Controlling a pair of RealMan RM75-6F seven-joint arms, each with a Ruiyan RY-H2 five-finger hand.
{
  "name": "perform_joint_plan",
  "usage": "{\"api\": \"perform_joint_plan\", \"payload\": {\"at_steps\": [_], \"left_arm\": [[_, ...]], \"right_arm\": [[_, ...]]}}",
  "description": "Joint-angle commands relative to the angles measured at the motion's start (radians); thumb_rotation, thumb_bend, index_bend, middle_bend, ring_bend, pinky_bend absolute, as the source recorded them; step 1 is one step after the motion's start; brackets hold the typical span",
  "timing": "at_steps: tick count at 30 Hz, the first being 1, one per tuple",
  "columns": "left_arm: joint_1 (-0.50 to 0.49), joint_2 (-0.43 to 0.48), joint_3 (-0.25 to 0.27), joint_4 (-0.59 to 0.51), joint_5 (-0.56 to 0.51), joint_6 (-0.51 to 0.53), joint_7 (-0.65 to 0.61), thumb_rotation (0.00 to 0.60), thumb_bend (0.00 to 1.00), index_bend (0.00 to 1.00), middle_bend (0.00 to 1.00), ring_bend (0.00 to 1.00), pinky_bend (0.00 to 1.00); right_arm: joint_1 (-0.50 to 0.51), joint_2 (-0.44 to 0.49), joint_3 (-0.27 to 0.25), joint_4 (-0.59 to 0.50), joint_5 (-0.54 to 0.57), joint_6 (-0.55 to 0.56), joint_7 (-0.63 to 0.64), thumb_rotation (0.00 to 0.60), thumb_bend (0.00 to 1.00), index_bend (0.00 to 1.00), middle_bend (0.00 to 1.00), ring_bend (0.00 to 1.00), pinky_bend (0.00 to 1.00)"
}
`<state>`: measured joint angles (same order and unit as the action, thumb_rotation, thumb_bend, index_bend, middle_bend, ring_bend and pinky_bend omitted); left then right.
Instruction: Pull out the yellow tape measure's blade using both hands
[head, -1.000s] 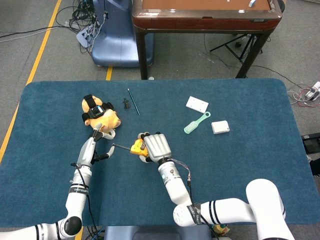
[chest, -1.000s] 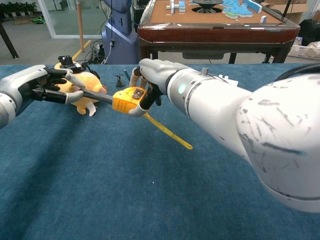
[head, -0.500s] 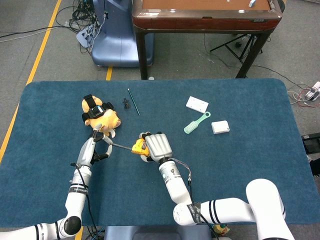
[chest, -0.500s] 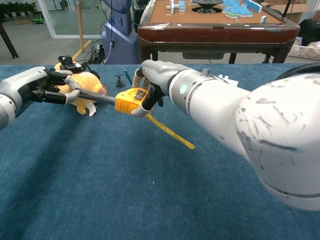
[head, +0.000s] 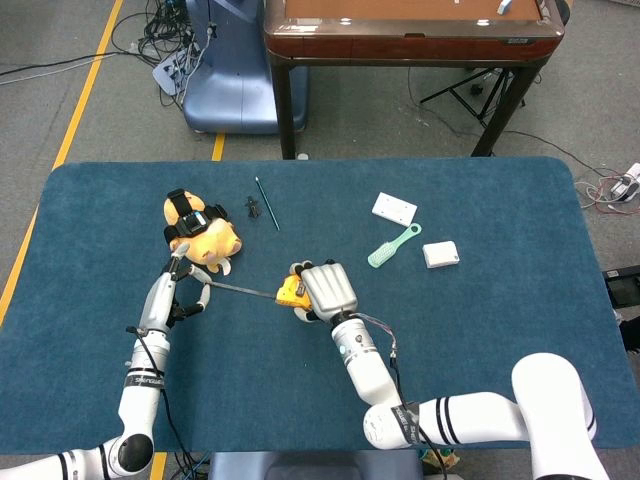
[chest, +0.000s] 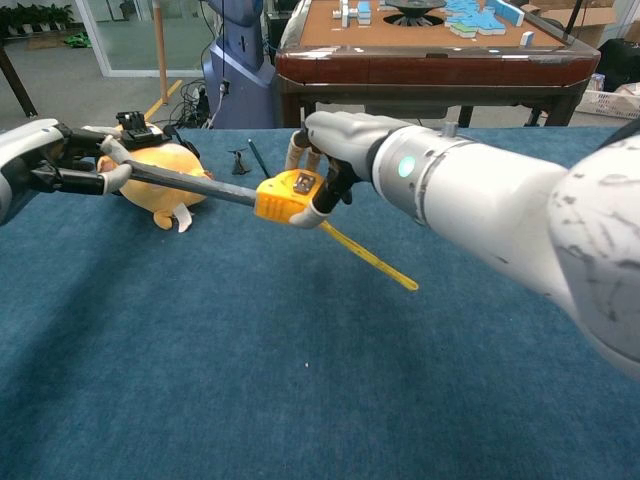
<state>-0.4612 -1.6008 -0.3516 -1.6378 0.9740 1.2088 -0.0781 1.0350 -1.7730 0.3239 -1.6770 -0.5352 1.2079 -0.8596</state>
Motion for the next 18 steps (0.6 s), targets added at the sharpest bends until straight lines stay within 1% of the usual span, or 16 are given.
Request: {"api": "perform_joint_plan", "payload": {"at_steps": [1,6,18], "left_arm": [[0.014,0.019,0.001,0.004,0.016,0.008,-0.016,0.600,0.46,0.50,0.04,0.00,0.00],[0.034,0.055,0.001,0.014,0.023,0.000,-0.053,0.600,0.45,0.48,0.04,0.00,0.00],[0.090,0.156,-0.007,0.012,0.019,-0.003,-0.121,0.600,0.45,0.46,0.04,0.00,0.00]], "right_arm": [[-0.035,0.053,-0.045,-0.043,-0.028,0.015,-0.001,0.600,0.67,0.68,0.68,0.62,0.29],[-0.094,0.128,-0.098,-0.109,-0.076,0.032,0.038,0.600,0.67,0.69,0.69,0.62,0.29],[-0.247,0.315,-0.227,-0.254,-0.244,0.082,0.155,0.600,0.67,0.70,0.69,0.63,0.29]]}}
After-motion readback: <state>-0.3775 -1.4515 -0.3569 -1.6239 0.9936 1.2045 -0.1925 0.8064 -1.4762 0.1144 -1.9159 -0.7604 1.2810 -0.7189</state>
